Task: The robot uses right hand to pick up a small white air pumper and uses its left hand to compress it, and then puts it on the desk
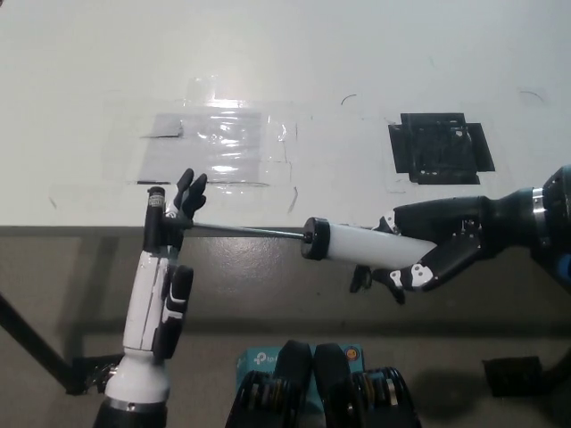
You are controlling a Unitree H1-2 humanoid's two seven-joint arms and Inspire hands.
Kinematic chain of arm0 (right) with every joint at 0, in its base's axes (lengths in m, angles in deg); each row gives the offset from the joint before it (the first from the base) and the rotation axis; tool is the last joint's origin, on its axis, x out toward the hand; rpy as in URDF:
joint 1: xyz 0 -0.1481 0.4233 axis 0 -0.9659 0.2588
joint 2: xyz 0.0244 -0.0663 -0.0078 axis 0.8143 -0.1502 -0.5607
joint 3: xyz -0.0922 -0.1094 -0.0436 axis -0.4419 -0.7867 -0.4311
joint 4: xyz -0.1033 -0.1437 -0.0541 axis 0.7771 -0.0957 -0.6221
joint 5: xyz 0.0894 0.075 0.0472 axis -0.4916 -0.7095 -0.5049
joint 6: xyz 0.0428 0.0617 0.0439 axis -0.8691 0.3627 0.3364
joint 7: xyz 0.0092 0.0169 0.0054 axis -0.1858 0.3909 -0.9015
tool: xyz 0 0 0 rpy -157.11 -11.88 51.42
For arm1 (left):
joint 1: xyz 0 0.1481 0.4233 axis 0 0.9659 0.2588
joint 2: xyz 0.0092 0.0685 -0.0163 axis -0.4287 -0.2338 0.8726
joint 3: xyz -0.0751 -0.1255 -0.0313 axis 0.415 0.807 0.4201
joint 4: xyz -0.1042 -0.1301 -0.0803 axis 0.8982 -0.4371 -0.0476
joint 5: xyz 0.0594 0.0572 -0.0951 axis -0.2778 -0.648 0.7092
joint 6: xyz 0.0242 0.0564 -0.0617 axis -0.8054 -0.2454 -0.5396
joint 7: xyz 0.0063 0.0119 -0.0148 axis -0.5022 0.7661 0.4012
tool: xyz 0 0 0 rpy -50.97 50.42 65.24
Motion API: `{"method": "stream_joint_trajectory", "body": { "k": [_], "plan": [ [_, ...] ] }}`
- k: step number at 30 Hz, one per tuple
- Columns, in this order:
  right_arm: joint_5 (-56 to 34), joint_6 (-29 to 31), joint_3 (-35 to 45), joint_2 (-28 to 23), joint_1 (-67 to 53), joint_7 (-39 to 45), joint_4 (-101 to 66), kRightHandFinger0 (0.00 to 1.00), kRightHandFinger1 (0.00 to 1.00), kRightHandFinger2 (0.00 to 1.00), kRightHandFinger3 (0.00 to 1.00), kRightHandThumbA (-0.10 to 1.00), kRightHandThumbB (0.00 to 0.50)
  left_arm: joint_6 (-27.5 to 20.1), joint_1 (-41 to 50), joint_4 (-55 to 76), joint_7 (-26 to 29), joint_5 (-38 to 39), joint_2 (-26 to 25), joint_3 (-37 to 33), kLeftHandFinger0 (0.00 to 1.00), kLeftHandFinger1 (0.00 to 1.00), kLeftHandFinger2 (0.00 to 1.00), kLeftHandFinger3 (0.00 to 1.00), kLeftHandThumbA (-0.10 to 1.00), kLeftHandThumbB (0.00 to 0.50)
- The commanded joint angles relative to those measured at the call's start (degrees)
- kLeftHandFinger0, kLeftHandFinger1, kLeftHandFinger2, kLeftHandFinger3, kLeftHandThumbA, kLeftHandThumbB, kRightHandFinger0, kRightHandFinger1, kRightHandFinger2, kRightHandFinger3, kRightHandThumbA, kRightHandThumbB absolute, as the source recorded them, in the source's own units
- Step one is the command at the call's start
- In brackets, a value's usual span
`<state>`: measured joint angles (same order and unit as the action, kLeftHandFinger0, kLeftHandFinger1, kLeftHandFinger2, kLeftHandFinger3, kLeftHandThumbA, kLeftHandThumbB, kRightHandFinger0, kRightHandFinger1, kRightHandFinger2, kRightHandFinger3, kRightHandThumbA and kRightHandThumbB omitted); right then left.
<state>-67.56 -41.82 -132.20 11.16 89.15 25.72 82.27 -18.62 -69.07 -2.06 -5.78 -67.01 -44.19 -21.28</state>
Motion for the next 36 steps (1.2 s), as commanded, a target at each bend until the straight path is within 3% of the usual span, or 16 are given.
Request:
{"method": "stream_joint_trajectory", "body": {
  "k": [1,5,7,14,19,22,28,32,36],
  "plan": [
    [-2.5,-0.7,0.9,-1.8,3.3,-0.1,-1.1,0.0,0.32,0.61,0.36,-0.1,0.205,0.7,-1.3,1.8,1.8,0.9,-0.3,1.3,1.0,1.0,1.0,1.0,1.0,0.269],
    [-3.8,-0.7,1.2,-2.8,3.4,0.0,-1.4,0.0,0.26,0.56,0.34,-0.1,0.215,1.3,-2.6,0.2,2.0,1.3,-1.3,3.1,1.0,1.0,1.0,1.0,1.0,0.258],
    [-3.9,-0.7,1.8,-3.1,3.3,0.5,-1.4,0.0,0.31,0.61,0.33,-0.1,0.212,1.6,-3.3,-0.9,1.8,2.0,-2.0,4.0,1.0,1.0,1.0,1.0,1.0,0.25],
    [-7.2,-0.7,1.4,-4.3,4.4,-0.1,-1.2,0.0,0.34,0.65,0.32,-0.1,0.21,4.3,-4.7,-4.2,0.8,5.4,-4.0,5.7,1.0,1.0,1.0,1.0,1.0,0.252],
    [-9.2,-0.7,2.1,-4.7,4.9,-1.1,-1.3,0.0,0.3,0.62,0.0,-0.1,0.227,5.2,-5.1,-6.2,0.6,5.8,-5.2,5.9,1.0,1.0,1.0,1.0,1.0,0.256],
    [-6.9,-0.7,3.8,-4.6,4.1,-0.9,-2.0,0.0,0.31,0.64,0.02,-0.1,0.198,5.4,-5.5,-6.9,0.9,6.3,-5.4,5.9,1.0,1.0,1.0,1.0,1.0,0.265],
    [-5.1,-0.7,2.9,-5.0,3.9,-1.7,-2.4,0.0,0.3,0.58,0.0,-0.1,0.22,5.7,-5.5,-5.3,0.9,7.0,-5.5,5.8,1.0,1.0,1.0,1.0,1.0,0.301],
    [-4.5,-0.7,2.3,-4.6,3.7,-1.7,-1.6,0.0,0.3,0.56,0.0,-0.1,0.196,6.4,-5.5,-0.6,-0.1,10.2,-5.4,5.4,1.0,1.0,1.0,1.0,1.0,0.236],
    [-4.3,-0.7,1.3,-4.1,4.0,-0.5,0.2,0.0,0.31,0.6,0.02,-0.1,0.198,6.4,-5.4,3.9,0.2,11.1,-5.3,5.3,1.0,1.0,1.0,1.0,1.0,0.321]
  ]
}}
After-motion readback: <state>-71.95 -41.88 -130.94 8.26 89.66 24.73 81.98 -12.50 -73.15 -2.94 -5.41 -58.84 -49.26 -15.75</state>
